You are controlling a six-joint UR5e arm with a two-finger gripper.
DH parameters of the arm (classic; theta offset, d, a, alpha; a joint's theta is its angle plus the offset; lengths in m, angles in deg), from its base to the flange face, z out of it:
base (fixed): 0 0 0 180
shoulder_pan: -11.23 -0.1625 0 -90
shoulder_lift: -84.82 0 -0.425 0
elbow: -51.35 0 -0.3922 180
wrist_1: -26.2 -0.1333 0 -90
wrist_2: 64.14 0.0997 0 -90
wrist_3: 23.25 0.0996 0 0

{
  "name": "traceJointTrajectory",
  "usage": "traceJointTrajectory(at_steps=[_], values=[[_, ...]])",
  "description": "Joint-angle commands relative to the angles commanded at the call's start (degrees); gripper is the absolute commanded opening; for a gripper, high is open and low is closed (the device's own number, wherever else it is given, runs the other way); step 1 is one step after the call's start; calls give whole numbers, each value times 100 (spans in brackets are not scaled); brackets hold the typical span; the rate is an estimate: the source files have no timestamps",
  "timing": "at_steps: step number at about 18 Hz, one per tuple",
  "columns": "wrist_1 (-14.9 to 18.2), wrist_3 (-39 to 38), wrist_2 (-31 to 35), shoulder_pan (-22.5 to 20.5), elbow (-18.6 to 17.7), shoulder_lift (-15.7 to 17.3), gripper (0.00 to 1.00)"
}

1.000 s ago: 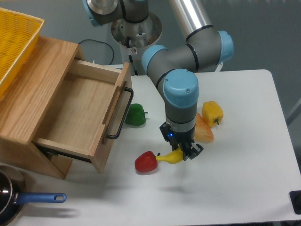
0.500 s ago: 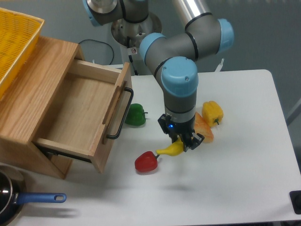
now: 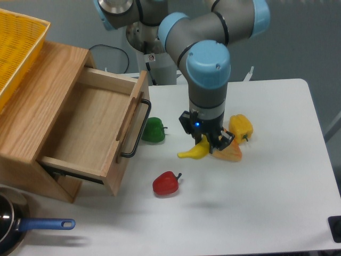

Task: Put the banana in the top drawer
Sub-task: 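Lift the banana and carry it toward the open wooden drawer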

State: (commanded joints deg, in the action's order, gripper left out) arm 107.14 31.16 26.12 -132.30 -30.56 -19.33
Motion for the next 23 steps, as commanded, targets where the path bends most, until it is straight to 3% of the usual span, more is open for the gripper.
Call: traceJointTrajectory(at_steps=[4, 10, 16, 23], values=[[440, -80, 0, -35, 18, 237, 37], [818, -194, -18, -18, 18, 615, 37], [942, -607, -562, 35, 18, 931, 38], [1108, -862, -659, 246, 18, 1073, 38]])
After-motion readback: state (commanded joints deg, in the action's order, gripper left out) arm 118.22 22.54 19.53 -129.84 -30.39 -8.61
